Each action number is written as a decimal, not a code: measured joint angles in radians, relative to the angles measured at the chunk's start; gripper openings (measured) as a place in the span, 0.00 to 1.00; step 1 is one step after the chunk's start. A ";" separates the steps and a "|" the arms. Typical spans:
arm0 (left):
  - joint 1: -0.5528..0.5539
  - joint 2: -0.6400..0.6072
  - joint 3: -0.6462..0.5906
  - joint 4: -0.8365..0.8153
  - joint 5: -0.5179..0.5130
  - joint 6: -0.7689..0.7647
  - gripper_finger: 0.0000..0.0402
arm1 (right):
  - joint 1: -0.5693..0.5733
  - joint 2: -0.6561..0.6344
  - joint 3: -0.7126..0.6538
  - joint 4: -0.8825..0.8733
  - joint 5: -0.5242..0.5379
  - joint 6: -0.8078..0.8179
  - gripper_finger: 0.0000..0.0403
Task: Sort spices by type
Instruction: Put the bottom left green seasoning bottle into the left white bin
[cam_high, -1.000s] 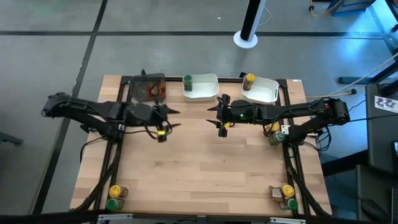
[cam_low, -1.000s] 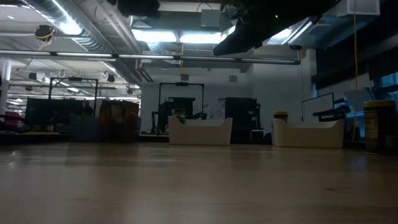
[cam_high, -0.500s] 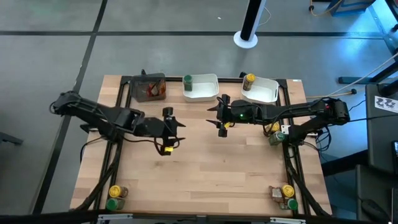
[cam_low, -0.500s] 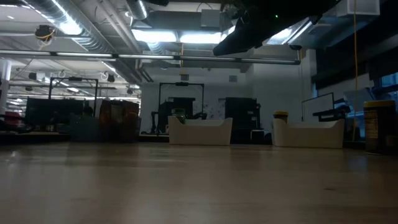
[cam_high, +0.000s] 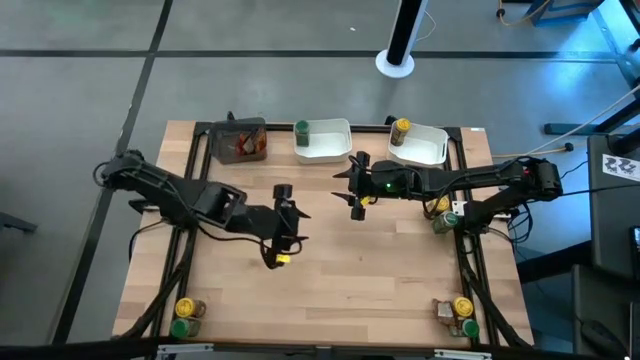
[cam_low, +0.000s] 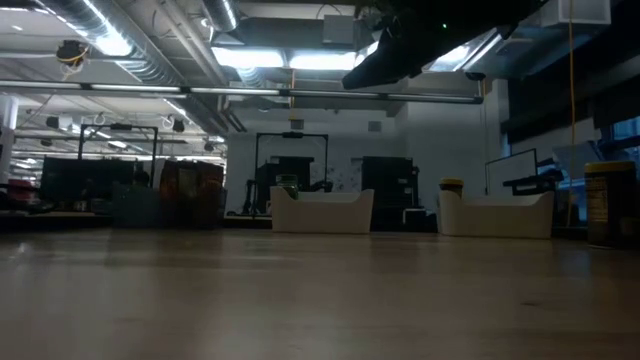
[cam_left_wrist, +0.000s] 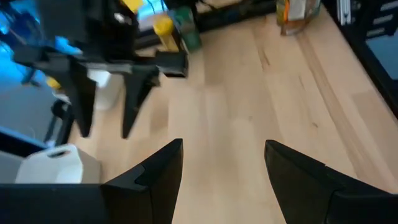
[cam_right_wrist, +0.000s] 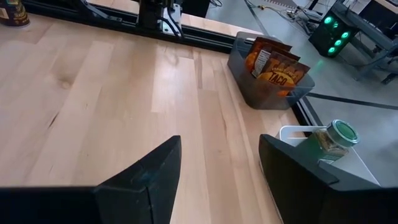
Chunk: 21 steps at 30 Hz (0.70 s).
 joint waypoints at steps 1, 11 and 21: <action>-0.009 0.020 0.027 -0.029 -0.001 -0.021 0.52 | 0.000 0.000 0.000 0.003 0.000 0.000 0.53; -0.172 0.226 0.284 -0.245 -0.003 -0.245 0.52 | 0.000 0.000 0.000 0.025 0.000 0.000 0.53; -0.282 0.342 0.404 -0.480 0.143 -0.729 0.52 | 0.000 0.000 0.000 0.022 -0.001 0.000 0.53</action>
